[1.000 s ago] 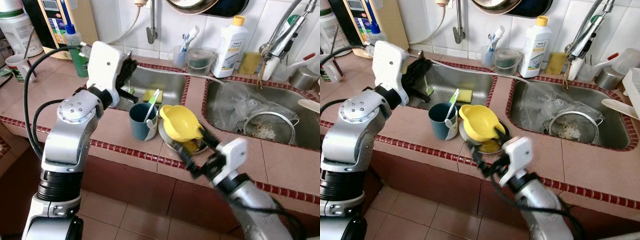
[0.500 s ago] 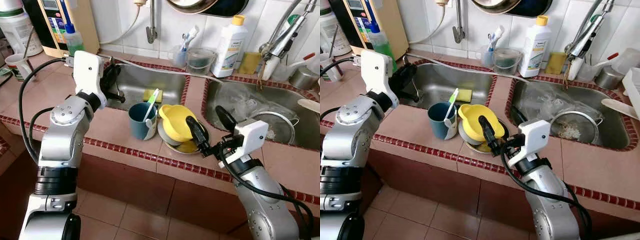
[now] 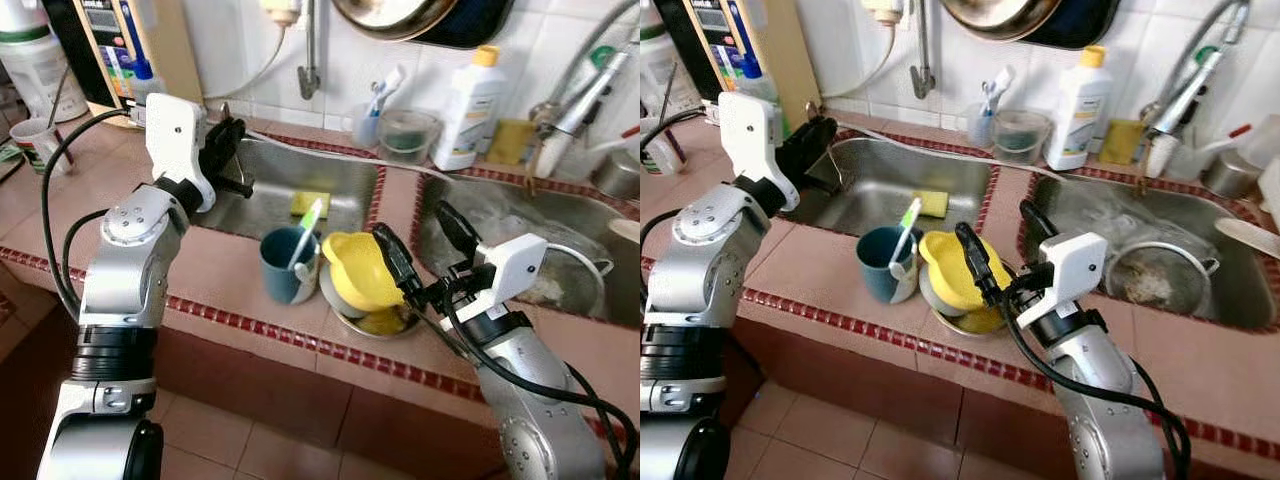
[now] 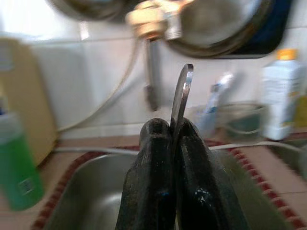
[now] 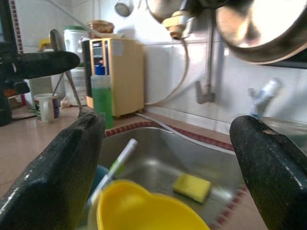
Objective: Kitchen organization
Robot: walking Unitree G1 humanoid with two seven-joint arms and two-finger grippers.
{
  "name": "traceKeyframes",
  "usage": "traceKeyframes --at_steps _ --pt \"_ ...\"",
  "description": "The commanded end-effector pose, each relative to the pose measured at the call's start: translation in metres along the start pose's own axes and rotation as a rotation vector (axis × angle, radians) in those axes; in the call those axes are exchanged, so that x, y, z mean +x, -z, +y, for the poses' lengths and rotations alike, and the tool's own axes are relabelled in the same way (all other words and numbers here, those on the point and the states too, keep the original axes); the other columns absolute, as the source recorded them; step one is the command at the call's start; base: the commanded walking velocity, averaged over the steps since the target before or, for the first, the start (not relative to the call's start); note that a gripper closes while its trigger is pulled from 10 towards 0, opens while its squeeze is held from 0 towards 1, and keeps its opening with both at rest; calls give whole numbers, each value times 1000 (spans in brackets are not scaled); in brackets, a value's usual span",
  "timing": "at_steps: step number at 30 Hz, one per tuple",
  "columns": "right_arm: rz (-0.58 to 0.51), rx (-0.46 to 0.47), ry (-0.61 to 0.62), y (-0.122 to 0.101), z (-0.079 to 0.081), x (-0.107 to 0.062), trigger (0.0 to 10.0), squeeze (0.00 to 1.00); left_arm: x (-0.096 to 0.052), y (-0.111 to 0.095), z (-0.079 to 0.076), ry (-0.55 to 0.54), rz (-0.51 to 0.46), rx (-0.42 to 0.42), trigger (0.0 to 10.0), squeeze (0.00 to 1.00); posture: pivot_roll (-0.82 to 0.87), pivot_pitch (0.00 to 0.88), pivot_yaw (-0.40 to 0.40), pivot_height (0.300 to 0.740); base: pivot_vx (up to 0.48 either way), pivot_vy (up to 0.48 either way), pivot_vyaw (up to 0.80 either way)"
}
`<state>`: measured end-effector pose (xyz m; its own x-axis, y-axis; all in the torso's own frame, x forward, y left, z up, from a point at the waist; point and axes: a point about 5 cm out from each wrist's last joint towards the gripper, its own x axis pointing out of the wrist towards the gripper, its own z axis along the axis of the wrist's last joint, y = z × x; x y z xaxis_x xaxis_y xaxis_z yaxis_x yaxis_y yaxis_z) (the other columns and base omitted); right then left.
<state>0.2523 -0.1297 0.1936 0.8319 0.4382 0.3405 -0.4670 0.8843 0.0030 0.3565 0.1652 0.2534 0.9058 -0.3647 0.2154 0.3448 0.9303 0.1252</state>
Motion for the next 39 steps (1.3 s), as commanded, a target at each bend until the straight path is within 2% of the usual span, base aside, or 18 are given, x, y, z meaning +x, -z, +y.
traceKeyframes --at_steps 1,6,13,20,24,29,33,35,39 --pt "-28 -11 -1 -8 0 1 10000 0 2 -5 -1 9 -30 9 10000 0 -36 0 -3 740 0 0 0" --pt "-31 -13 -5 -10 0 2 10000 0 3 -5 -1 10 -36 -7 10000 0 -37 0 -3 740 0 0 0" --pt "-37 -12 8 -14 -2 3 10000 0 4 2 -5 39 -17 19 10000 0 -46 5 0 740 0 0 0" --pt "-5 36 122 -20 -12 -2 10000 0 12 28 -13 86 73 84 10000 0 -83 16 15 740 0 0 0" --pt "13 48 170 -27 -19 -6 10000 0 19 40 -16 94 123 87 10000 0 -112 22 28 740 0 0 0" --pt "128 0 176 -32 -23 -17 10000 0 31 53 -23 116 160 93 10000 0 -169 35 55 740 0 0 0" --pt "177 -7 149 -37 -19 -32 10000 0 40 57 -29 124 180 100 10000 0 -222 52 81 740 0 0 0" --pt "185 -10 148 -37 -18 -34 10000 0 41 57 -30 124 181 102 10000 0 -227 54 83 740 0 0 0" --pt "268 -21 147 -41 -12 -55 10000 0 50 61 -39 150 192 113 10000 0 -289 80 113 740 0 0 0"
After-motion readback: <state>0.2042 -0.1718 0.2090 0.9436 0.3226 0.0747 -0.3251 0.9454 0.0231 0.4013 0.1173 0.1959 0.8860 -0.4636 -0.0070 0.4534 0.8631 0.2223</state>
